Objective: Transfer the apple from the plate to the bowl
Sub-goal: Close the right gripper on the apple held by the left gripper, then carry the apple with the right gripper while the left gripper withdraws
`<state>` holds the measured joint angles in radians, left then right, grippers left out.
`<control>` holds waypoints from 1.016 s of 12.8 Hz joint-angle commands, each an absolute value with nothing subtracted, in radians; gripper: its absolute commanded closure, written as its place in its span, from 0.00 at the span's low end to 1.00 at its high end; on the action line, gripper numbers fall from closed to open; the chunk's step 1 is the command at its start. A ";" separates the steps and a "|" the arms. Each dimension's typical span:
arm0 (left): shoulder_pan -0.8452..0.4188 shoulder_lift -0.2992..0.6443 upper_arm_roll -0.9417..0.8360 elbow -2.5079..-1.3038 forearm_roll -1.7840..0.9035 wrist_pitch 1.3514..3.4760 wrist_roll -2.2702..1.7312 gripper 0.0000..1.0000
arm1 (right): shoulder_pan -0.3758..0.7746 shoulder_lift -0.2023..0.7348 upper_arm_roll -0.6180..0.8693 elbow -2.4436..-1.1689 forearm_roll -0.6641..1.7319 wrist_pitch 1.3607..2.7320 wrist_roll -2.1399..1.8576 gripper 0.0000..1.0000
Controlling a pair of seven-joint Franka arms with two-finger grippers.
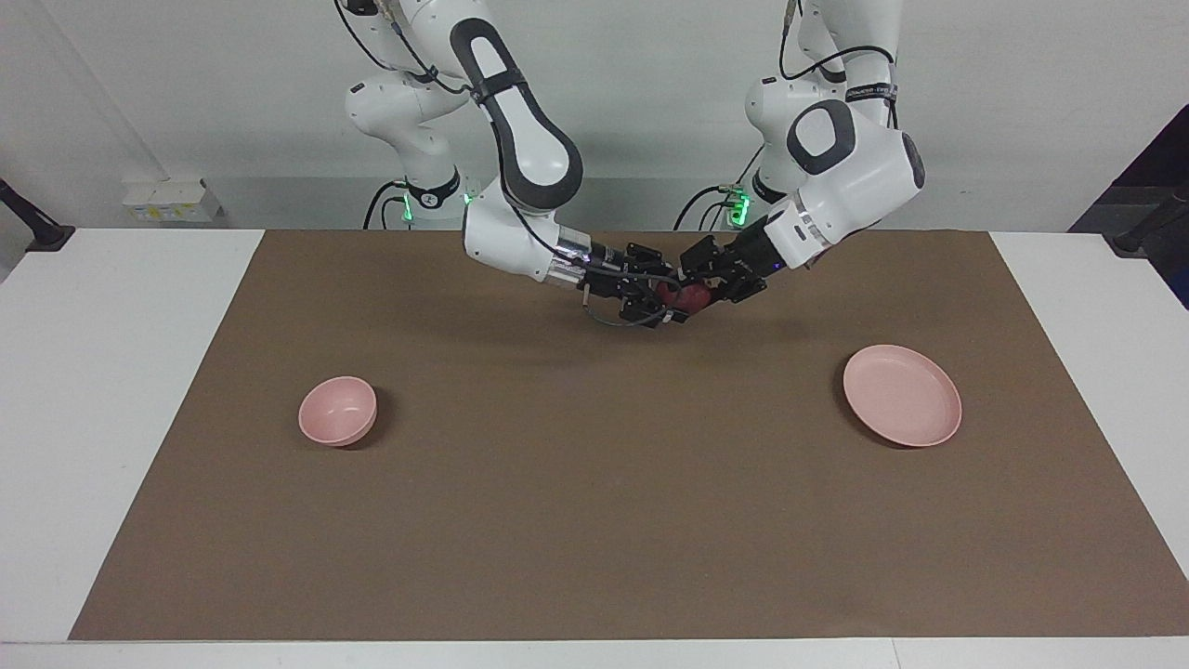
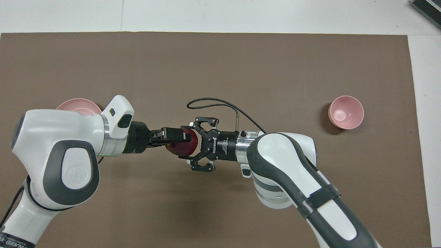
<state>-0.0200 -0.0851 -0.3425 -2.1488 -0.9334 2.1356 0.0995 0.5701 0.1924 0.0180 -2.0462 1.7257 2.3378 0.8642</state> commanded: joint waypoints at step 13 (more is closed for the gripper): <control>-0.012 -0.103 -0.233 -2.132 -0.499 2.100 0.092 0.00 | 0.442 0.196 0.015 -1.976 1.314 2.356 1.092 1.00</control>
